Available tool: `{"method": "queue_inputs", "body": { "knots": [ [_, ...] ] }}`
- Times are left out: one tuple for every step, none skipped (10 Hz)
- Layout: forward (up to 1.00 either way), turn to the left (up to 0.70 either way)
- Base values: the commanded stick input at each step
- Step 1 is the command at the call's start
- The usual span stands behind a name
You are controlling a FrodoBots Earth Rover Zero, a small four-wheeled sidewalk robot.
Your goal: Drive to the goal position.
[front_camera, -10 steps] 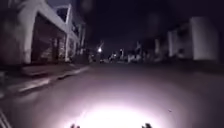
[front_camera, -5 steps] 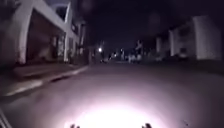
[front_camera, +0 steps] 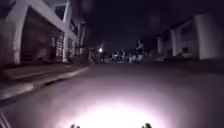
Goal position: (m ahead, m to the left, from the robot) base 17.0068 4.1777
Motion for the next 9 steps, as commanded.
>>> {"method": "queue_inputs", "body": {
  "knots": [
    [0.7, 0.0],
    [0.7, 0.0],
    [0.7, 0.0],
    [0.7, 0.0],
    [0.7, 0.0],
    [0.7, 0.0],
    [0.7, 0.0],
    [0.7, 0.0],
    [0.7, 0.0]
  ]
}}
